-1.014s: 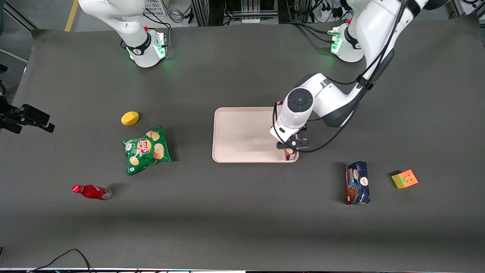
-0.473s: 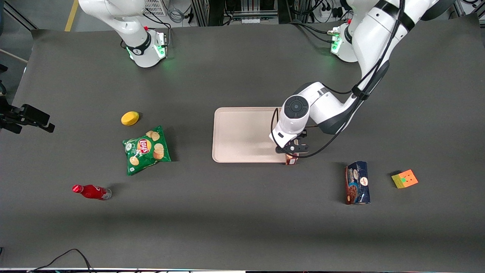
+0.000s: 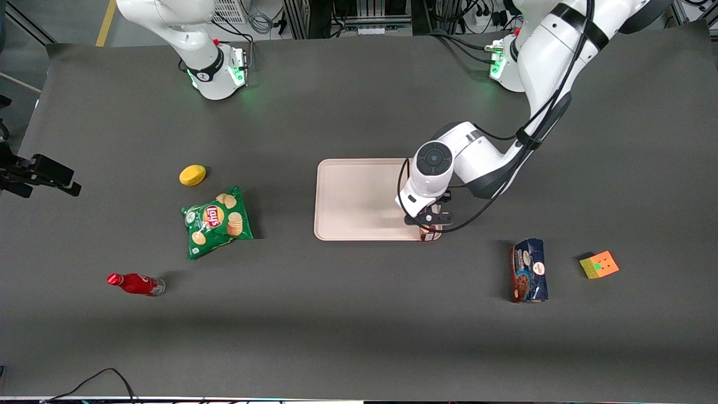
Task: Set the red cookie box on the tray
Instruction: 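Lower the box onto the tray and open the left gripper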
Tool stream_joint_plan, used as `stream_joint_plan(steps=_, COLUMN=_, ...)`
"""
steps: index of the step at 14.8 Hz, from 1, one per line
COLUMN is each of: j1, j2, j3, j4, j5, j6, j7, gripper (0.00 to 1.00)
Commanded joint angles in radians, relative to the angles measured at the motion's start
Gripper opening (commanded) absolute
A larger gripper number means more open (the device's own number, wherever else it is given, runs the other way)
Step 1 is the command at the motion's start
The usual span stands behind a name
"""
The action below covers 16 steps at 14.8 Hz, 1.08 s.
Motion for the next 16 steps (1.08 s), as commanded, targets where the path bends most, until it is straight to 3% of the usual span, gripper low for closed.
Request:
stream_joint_plan(steps=1, j1=-0.030, j2=0.025, j3=0.014, j4=0.020, j5=0.016, j6=-0.004, j7=-0.021, gripper=0.13)
stream_joint_plan(steps=4, j1=-0.032, j2=0.025, j3=0.013, j4=0.020, j5=0.016, j6=-0.011, j7=-0.018, gripper=0.20)
stream_joint_plan(steps=5, j1=-0.032, j2=0.025, j3=0.014, j4=0.020, j5=0.016, j6=-0.010, j7=-0.015, gripper=0.28)
stream_joint_plan(steps=6, j1=-0.032, j2=0.025, j3=0.014, j4=0.020, j5=0.016, j6=-0.007, j7=-0.010, gripper=0.42)
stream_joint_plan(steps=9, j1=-0.032, j2=0.022, j3=0.014, j4=0.021, j5=0.016, j6=-0.004, j7=-0.008, gripper=0.94)
stream_joint_plan(steps=10, j1=-0.032, j2=0.019, j3=0.014, j4=0.023, j5=0.017, j6=-0.004, j7=-0.008, gripper=1.00)
stream_joint_plan(steps=13, j1=-0.027, j2=0.003, j3=0.014, j4=0.042, j5=0.016, j6=-0.011, j7=-0.004, gripper=1.00)
stream_joint_plan(steps=16, j1=-0.015, j2=-0.048, j3=0.014, j4=0.076, j5=-0.030, j6=-0.024, j7=0.036, gripper=1.00)
